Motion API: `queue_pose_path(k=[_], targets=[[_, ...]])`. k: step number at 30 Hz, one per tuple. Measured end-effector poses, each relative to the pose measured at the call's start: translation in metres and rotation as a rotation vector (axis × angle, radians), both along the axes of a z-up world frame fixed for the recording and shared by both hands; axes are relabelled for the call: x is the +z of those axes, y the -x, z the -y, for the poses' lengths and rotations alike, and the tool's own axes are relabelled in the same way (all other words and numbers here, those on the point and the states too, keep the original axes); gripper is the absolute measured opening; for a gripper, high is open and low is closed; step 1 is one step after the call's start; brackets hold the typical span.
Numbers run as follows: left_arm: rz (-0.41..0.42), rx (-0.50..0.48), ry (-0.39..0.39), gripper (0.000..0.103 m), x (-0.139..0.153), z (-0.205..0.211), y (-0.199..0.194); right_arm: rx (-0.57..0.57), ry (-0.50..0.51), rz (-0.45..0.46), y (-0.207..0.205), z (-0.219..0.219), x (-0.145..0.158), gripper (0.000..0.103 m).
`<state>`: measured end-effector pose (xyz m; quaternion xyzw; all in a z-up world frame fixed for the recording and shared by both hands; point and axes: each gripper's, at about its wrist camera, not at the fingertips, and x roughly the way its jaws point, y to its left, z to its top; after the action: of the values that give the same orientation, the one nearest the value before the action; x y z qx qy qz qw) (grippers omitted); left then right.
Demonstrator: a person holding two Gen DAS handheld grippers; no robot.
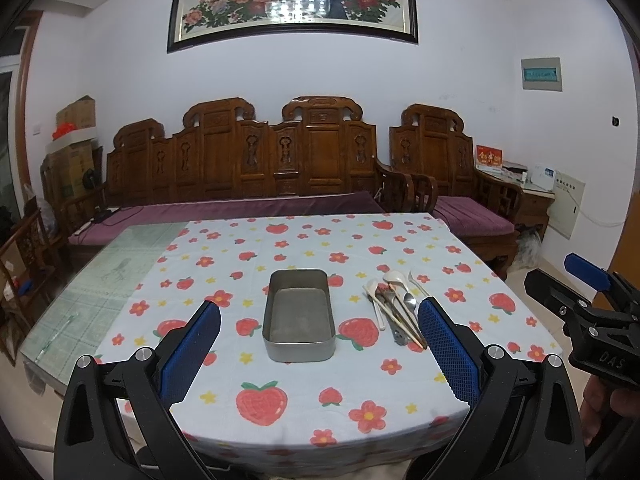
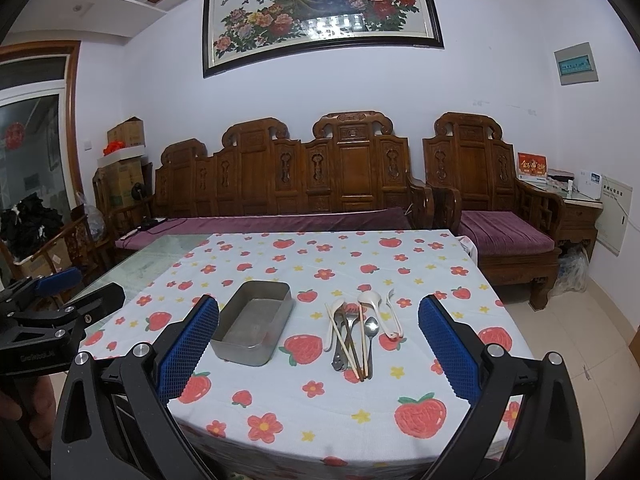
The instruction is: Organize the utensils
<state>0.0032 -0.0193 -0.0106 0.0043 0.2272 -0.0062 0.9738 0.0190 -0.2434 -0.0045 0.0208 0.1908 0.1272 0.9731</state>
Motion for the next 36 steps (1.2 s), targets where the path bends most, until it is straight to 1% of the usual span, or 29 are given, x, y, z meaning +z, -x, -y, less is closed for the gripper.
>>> queue_pose_path(k=[7, 14, 21, 22, 24, 26, 30, 32, 33, 36], targets=[[-0.016, -0.013, 0.0, 0.096, 0.003, 0.001, 0.0, -0.003, 0.001, -0.008, -0.005, -0.002, -0.003, 0.1], [-0.058, -0.06, 0.0, 0.095, -0.014, 0.002, -0.021, 0.002, 0.019, -0.017, -0.026, 0.005, -0.018, 0.1], [-0.117, -0.115, -0.017, 0.095, -0.043, 0.013, -0.056, 0.001, 0.012, -0.066, -0.067, 0.024, -0.048, 0.084], [-0.129, -0.12, -0.02, 0.095, -0.047, 0.014, -0.061, 0.002, 0.014, -0.071, -0.071, 0.026, -0.051, 0.079], [-0.142, -0.132, -0.019, 0.095, -0.054, 0.017, -0.07, 0.008, 0.016, -0.09, -0.085, 0.03, -0.06, 0.072], [-0.157, -0.147, -0.012, 0.095, -0.06, 0.019, -0.081, 0.014, 0.012, -0.101, -0.095, 0.034, -0.067, 0.068], [-0.183, -0.167, -0.01, 0.095, -0.073, 0.022, -0.101, 0.04, 0.009, -0.141, -0.125, 0.038, -0.086, 0.055], [-0.202, -0.18, -0.007, 0.095, -0.081, 0.024, -0.113, 0.046, 0.012, -0.158, -0.136, 0.039, -0.095, 0.052], [-0.208, -0.185, -0.005, 0.095, -0.084, 0.025, -0.117, 0.056, 0.01, -0.172, -0.144, 0.04, -0.101, 0.048], [-0.242, -0.194, -0.005, 0.091, -0.095, 0.027, -0.132, 0.09, 0.0, -0.215, -0.162, 0.036, -0.119, 0.043]])
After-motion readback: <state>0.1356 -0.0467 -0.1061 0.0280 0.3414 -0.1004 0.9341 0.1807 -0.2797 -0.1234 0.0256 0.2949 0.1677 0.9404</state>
